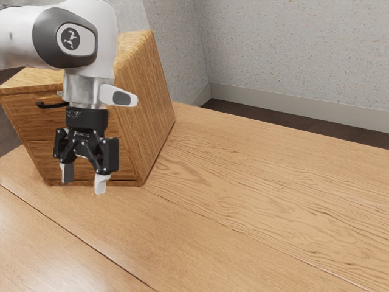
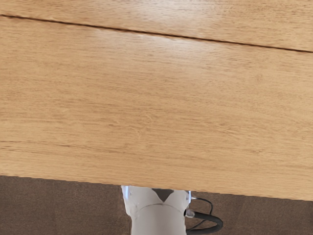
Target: Pull the drawer handle with one arm to open the drawer
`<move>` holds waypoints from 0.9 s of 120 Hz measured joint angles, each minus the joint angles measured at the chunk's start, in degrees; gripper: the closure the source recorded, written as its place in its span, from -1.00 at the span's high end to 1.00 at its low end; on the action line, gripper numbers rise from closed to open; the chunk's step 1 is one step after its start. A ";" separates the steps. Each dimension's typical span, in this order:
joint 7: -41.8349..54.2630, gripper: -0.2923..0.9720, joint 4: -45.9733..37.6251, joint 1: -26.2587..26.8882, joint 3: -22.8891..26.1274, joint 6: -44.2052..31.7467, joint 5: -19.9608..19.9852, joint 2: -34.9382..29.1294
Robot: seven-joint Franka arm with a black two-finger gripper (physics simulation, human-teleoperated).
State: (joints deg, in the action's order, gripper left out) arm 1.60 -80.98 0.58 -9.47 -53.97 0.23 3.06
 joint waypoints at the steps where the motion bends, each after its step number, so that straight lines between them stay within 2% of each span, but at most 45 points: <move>1: 0.05 0.54 -0.20 -0.59 -0.03 -1.14 0.00 0.01; 10: 0.49 0.54 -1.10 -5.21 -0.11 -9.54 0.04 -0.02; 18: 0.83 0.54 -1.29 -7.24 -0.16 -14.83 0.09 -0.05; 22: 0.99 0.54 -0.45 -7.37 -0.21 -16.79 -0.02 -0.68; 29: 1.25 0.54 1.06 -6.71 0.19 -19.44 0.08 -6.41; 36: 1.48 0.54 1.42 -4.67 0.40 -21.19 -0.34 -9.00; 43: 2.56 0.53 1.37 -2.14 -2.15 -22.96 -1.44 -9.82; 62: 16.03 0.54 -3.36 -3.39 -8.90 -37.98 -4.25 -10.77; 74: 24.09 0.54 -4.20 -3.82 -11.37 -43.81 -6.04 -12.19; 81: 28.22 0.54 -9.73 -3.67 -11.67 -47.26 -7.26 -15.51; 88: 31.82 0.54 -19.07 -5.15 -11.34 -52.00 -9.55 -20.05; 96: 35.35 0.54 -29.85 -10.51 -8.53 -57.78 -11.49 -25.82; 108: 39.95 0.54 -37.11 -14.67 -4.75 -64.68 -13.96 -30.71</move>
State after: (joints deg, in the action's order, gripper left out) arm 41.54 -118.09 -14.08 -14.22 -118.65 -13.74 -27.65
